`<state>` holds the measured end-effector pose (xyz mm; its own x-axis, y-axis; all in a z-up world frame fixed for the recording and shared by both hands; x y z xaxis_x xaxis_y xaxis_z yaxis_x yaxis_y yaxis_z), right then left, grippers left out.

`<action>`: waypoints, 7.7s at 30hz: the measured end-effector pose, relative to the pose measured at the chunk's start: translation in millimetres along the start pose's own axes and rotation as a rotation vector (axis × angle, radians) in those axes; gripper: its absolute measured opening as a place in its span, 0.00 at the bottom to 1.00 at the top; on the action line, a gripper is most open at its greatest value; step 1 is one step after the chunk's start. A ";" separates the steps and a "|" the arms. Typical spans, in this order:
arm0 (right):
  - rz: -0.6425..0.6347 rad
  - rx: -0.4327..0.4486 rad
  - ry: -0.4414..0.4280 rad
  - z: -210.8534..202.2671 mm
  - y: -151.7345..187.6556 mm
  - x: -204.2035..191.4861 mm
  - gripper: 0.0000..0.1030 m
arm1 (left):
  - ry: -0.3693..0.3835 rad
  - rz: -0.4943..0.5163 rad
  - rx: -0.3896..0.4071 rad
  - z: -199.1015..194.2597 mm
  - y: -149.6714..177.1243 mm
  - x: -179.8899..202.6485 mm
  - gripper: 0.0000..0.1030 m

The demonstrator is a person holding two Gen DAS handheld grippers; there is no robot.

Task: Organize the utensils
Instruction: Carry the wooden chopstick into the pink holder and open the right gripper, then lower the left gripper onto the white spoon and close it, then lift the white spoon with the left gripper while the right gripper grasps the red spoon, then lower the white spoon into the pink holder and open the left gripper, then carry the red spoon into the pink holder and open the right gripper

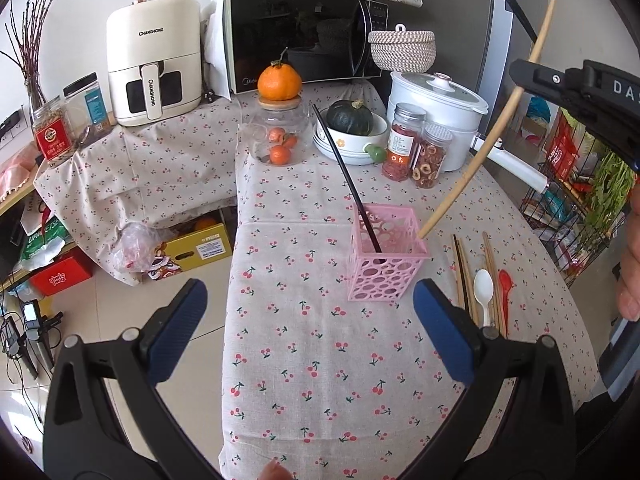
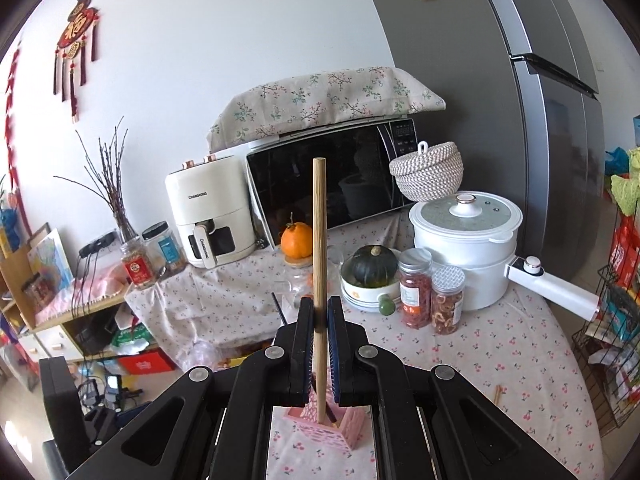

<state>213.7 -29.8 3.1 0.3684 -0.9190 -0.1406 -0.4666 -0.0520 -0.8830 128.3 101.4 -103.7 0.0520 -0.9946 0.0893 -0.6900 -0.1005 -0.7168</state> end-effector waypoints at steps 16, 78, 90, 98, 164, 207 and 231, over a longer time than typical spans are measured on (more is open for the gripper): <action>-0.085 -0.114 0.038 70.5 54.9 -0.3 0.07 | 0.004 0.002 -0.052 14.1 9.5 2.9 0.99; 0.145 -0.389 0.388 -34.8 116.9 221.4 0.99 | 0.075 0.184 -0.233 68.0 30.0 151.2 0.99; 0.248 -0.541 0.400 -35.7 149.4 283.5 0.99 | 0.188 0.031 -0.493 148.9 50.4 206.4 0.72; 0.306 -0.587 0.379 -32.1 161.0 298.4 0.99 | 0.228 0.012 -0.520 170.3 57.2 223.5 0.51; 0.092 -0.630 0.317 56.8 186.6 223.4 0.26 | 0.437 -0.132 -0.063 16.0 -17.0 95.0 0.35; 0.079 -0.352 0.182 4.8 105.1 164.3 0.26 | 0.159 -0.047 0.397 30.4 -90.2 63.3 0.99; 0.069 0.027 0.127 14.9 30.7 65.6 0.26 | -0.104 -0.083 -0.046 37.9 0.6 -20.1 0.99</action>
<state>235.5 -85.9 -39.9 0.2309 -0.9621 -0.1448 -0.4647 0.0217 -0.8852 154.1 120.5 -132.1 0.1829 -0.9804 0.0732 -0.7126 -0.1834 -0.6771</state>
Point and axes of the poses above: each gripper's, at about its wrist camera, not at the fingertips, and z roughly the way its jaws point, x to its right, y to its underside, the point moved 9 cm from there along z, roughly the way its jaws point, and after that the axes turned 4 degrees about y, right-handed, at the moved point
